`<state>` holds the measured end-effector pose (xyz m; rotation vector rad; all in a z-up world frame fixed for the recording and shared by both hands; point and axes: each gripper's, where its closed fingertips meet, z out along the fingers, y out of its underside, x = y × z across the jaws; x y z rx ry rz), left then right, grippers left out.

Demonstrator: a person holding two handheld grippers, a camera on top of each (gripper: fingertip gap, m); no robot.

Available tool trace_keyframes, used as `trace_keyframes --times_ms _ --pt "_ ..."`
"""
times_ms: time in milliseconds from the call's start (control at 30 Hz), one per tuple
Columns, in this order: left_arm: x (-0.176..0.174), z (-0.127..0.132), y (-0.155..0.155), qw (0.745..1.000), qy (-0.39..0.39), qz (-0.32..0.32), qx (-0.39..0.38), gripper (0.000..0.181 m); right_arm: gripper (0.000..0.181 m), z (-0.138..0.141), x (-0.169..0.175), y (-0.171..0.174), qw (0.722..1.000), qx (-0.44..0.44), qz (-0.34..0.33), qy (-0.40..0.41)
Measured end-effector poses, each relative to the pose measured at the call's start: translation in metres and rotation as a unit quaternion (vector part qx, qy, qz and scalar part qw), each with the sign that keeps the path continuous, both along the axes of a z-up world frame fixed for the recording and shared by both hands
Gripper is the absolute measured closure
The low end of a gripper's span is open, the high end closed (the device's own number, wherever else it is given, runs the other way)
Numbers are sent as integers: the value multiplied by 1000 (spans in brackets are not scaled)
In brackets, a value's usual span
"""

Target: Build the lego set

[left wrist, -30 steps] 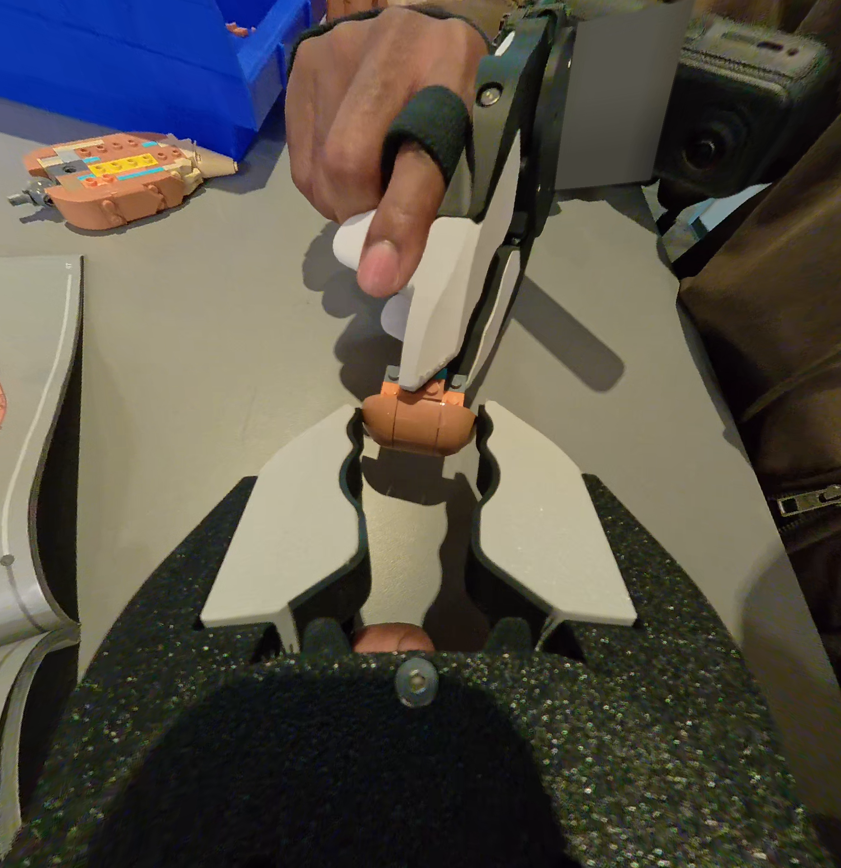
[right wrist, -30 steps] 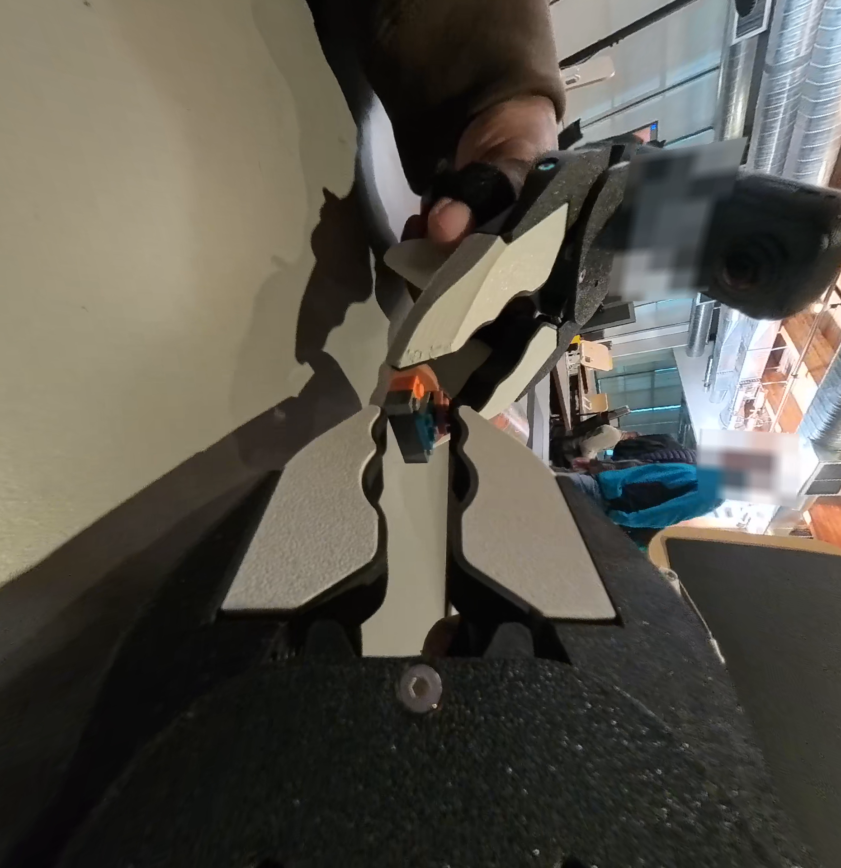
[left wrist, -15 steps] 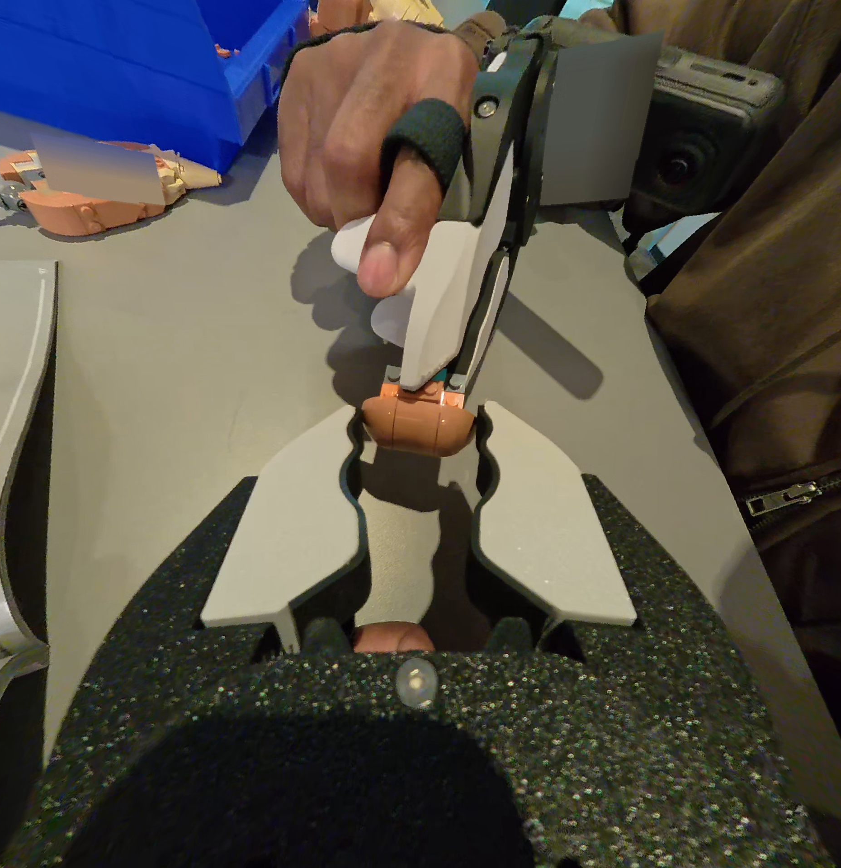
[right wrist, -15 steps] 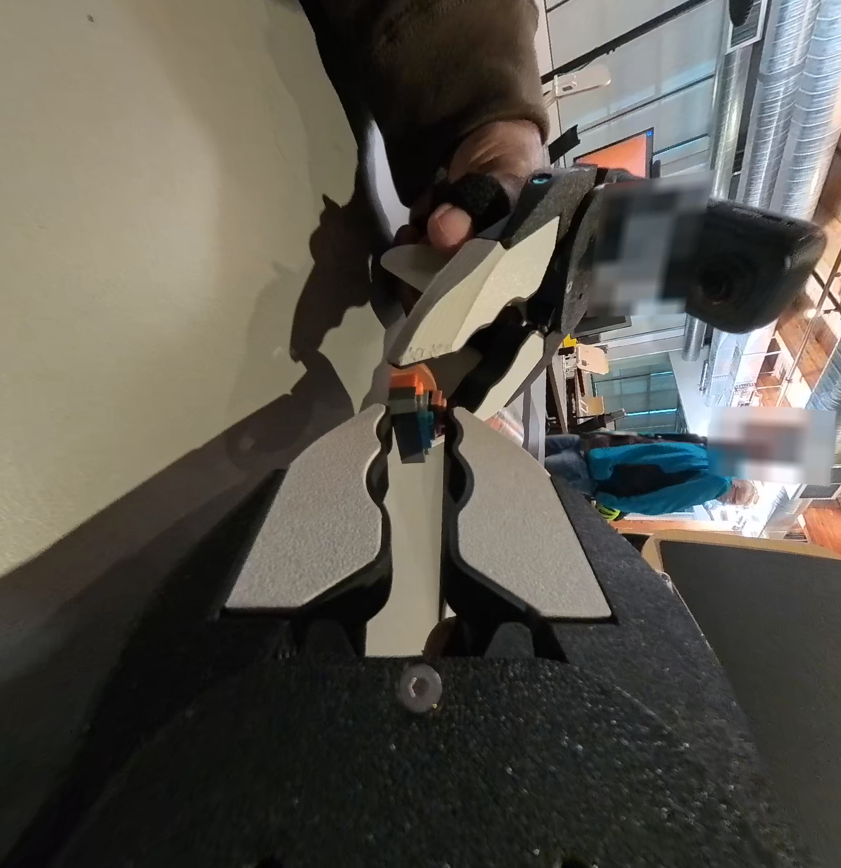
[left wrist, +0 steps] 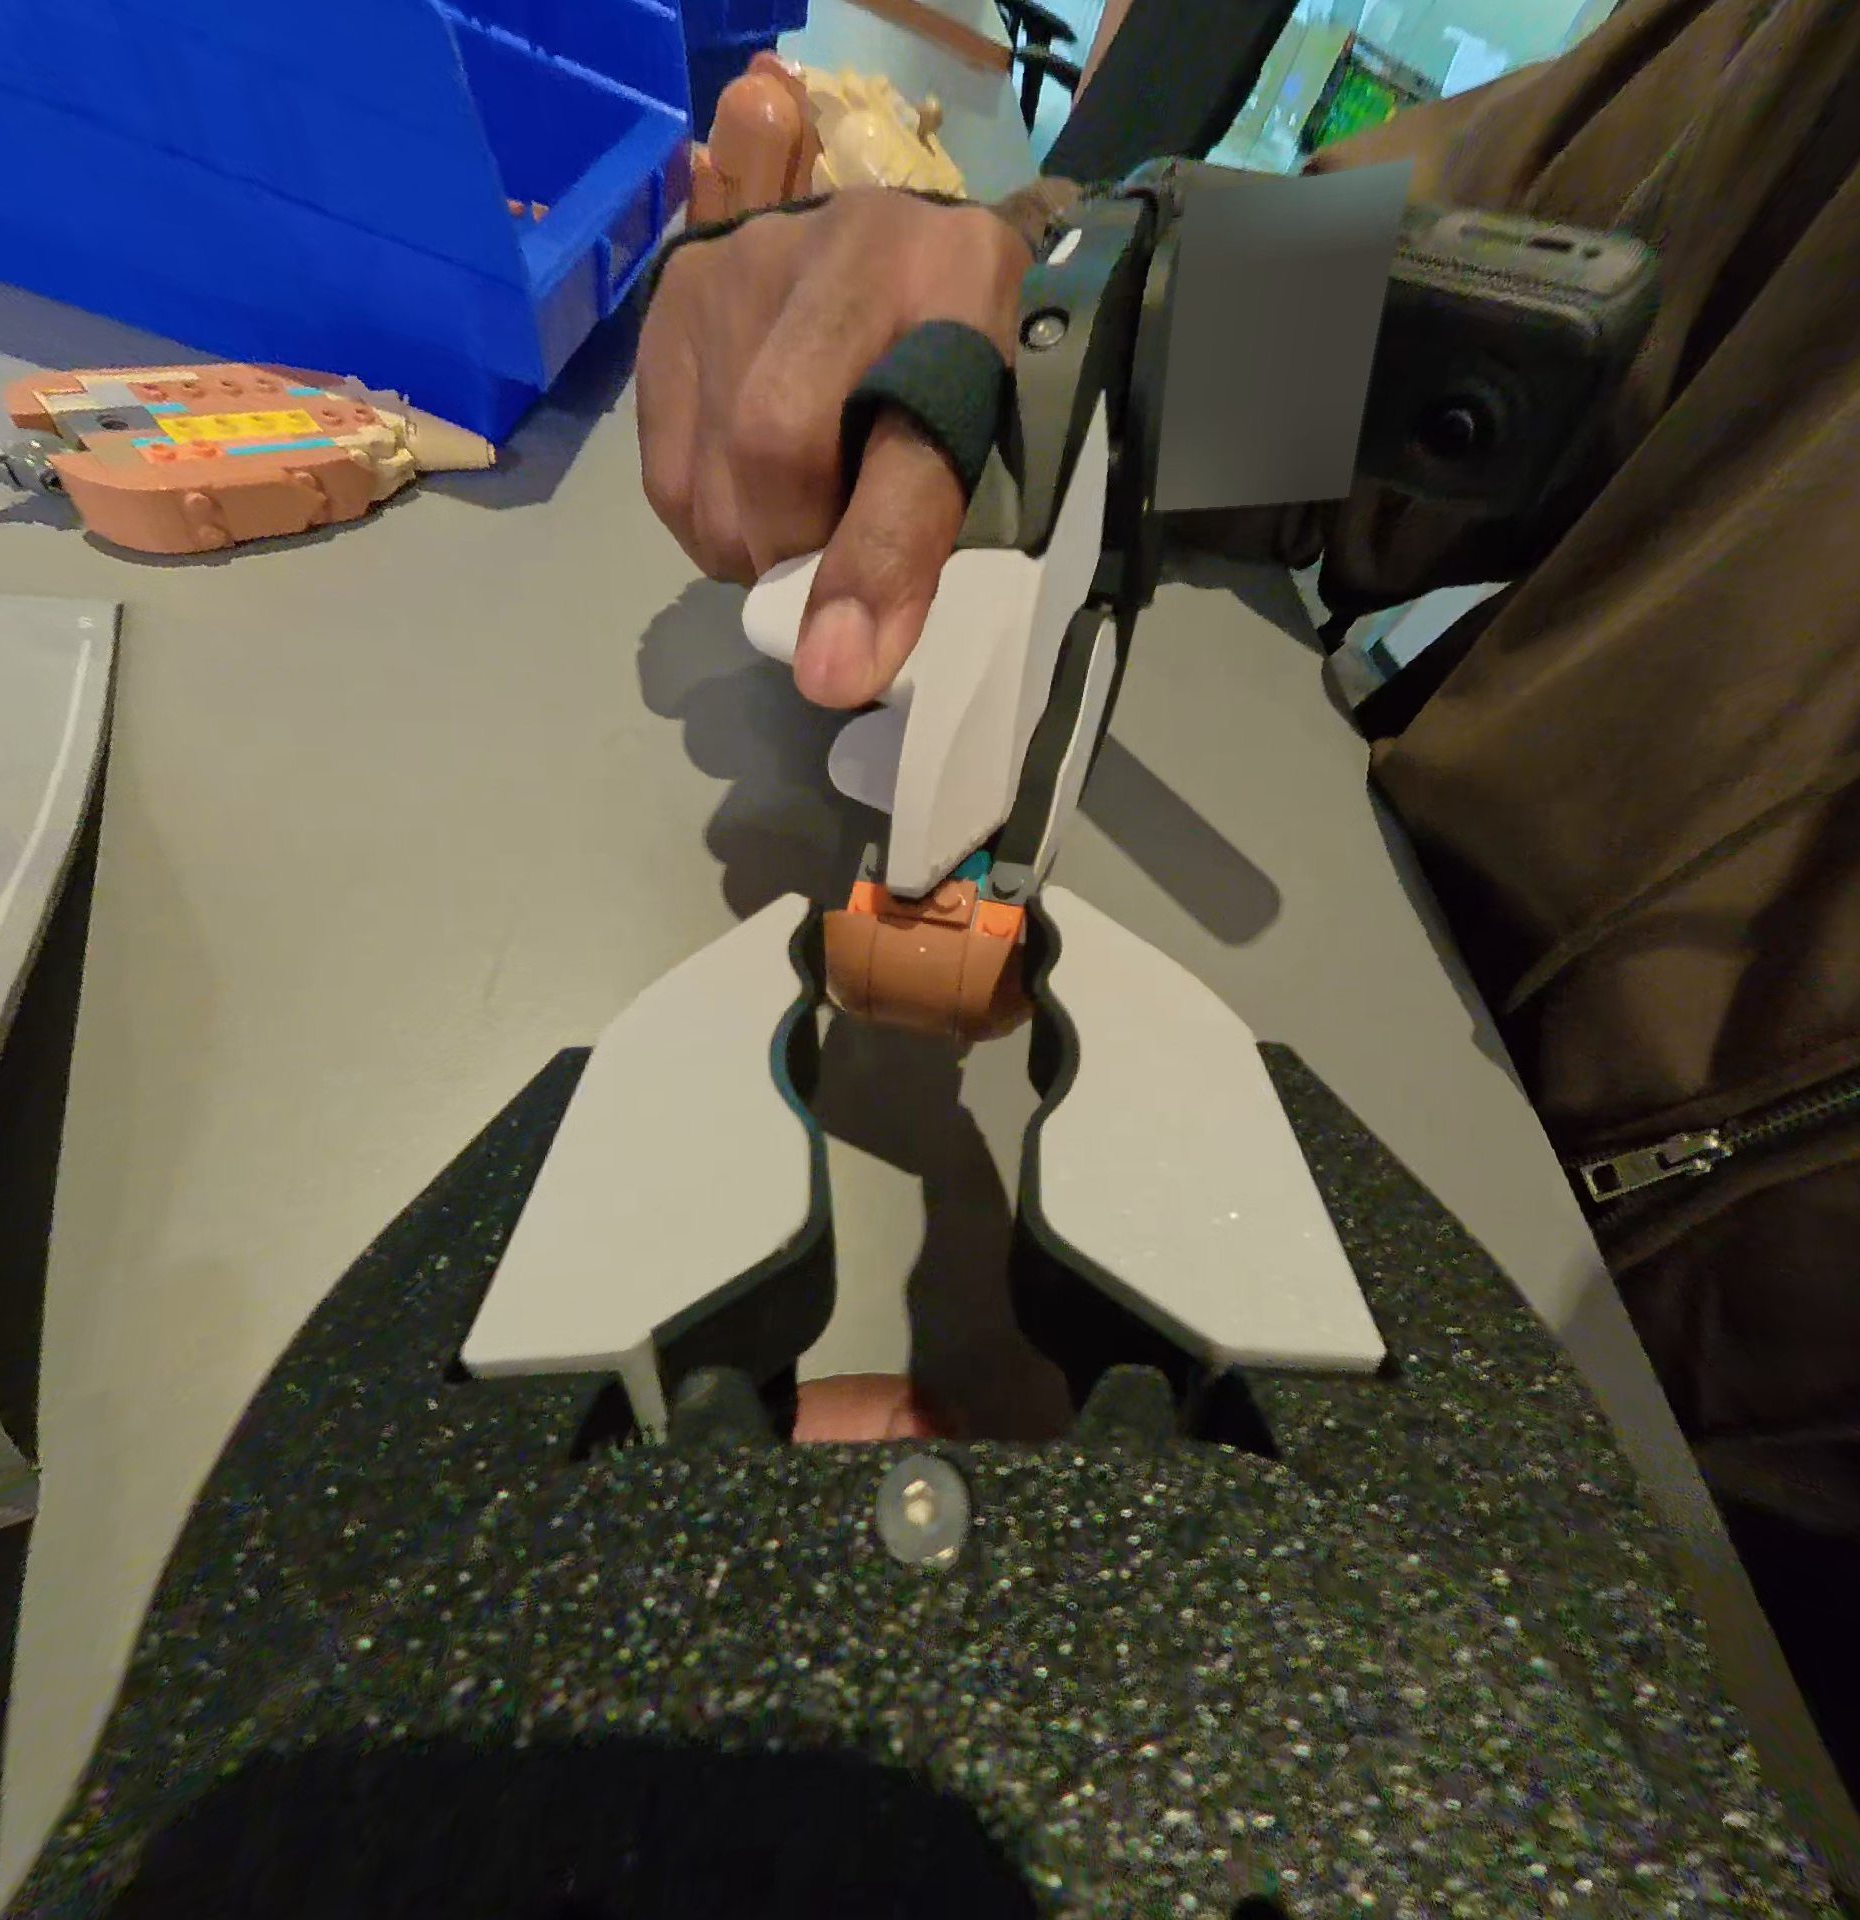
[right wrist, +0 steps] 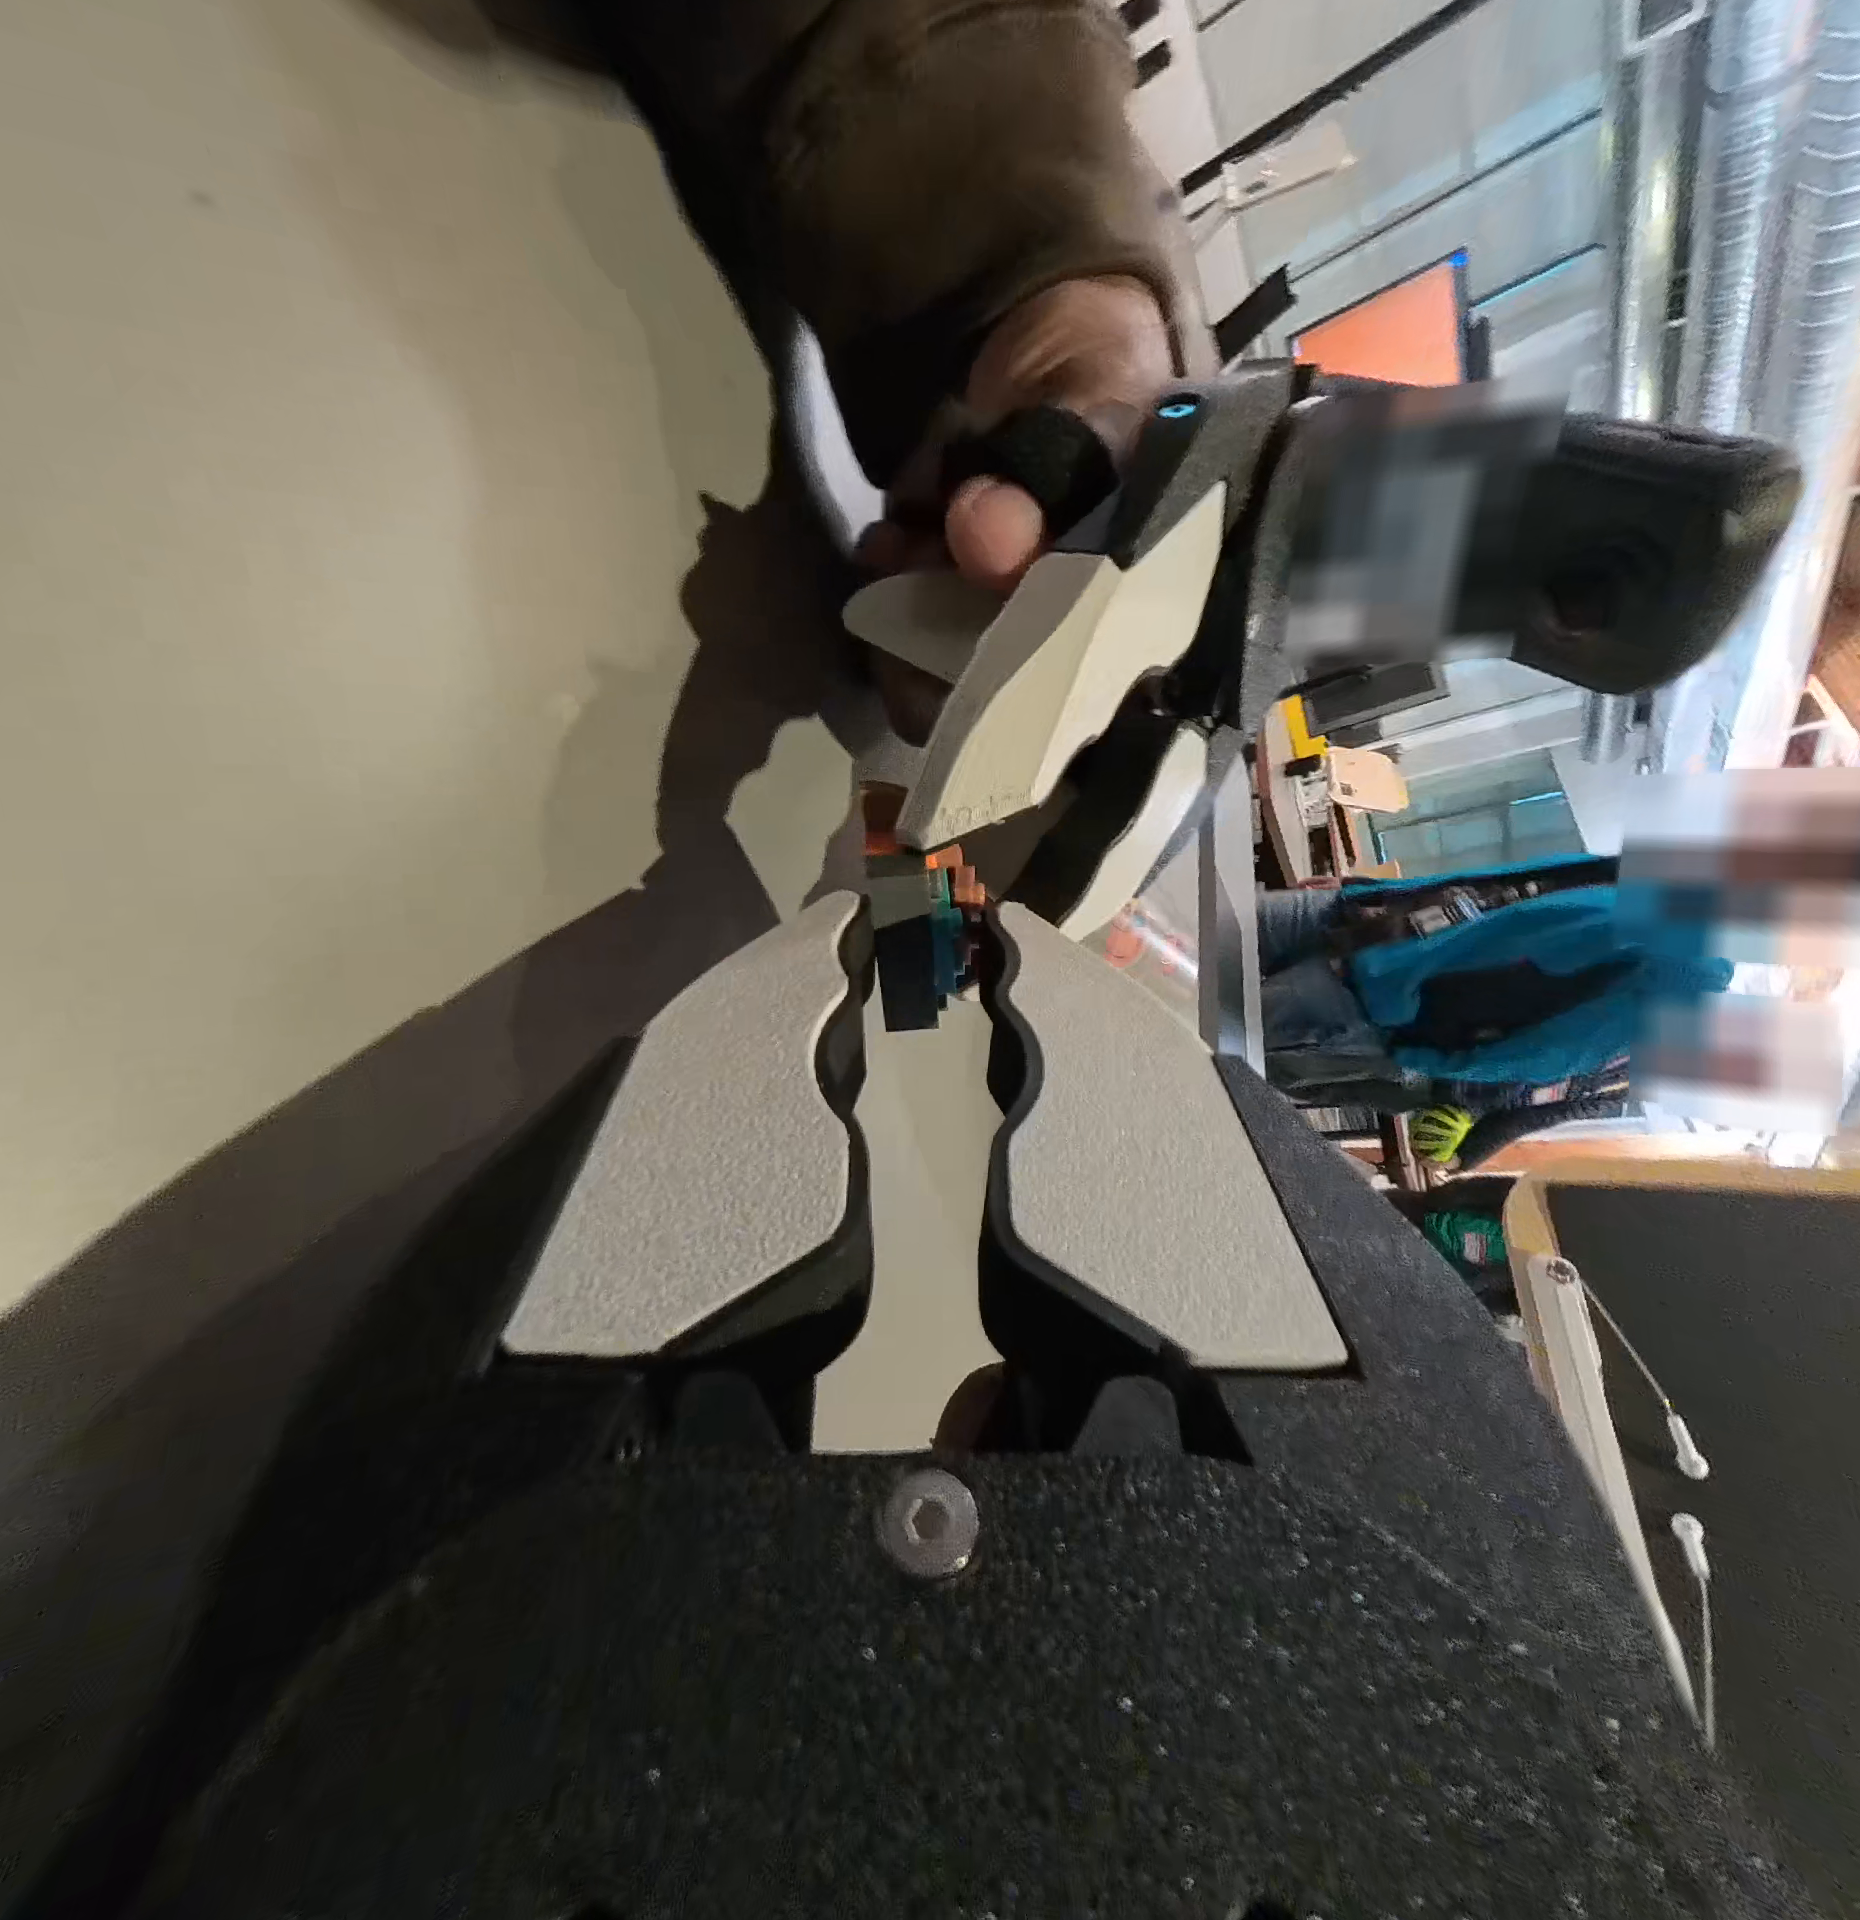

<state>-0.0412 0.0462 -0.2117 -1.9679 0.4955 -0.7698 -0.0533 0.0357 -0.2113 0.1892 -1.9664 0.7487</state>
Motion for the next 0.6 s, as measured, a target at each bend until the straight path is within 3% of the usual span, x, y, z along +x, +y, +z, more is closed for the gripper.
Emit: trace_keyframes --times_ms 167,300,433,600 --pt "-5 5 2 1000 -13 15 9 137 162 6 -7 8 999 -22 -28 13" --pt "-12 17 2 998 -20 24 47 126 162 23 -14 21 990 -124 -70 -17" --pt "-15 29 12 982 71 58 162 135 162 40 -15 26 971 -217 -81 -54" --pt "-20 28 20 956 173 87 222 154 162 44 -13 25 962 -252 -77 -74"
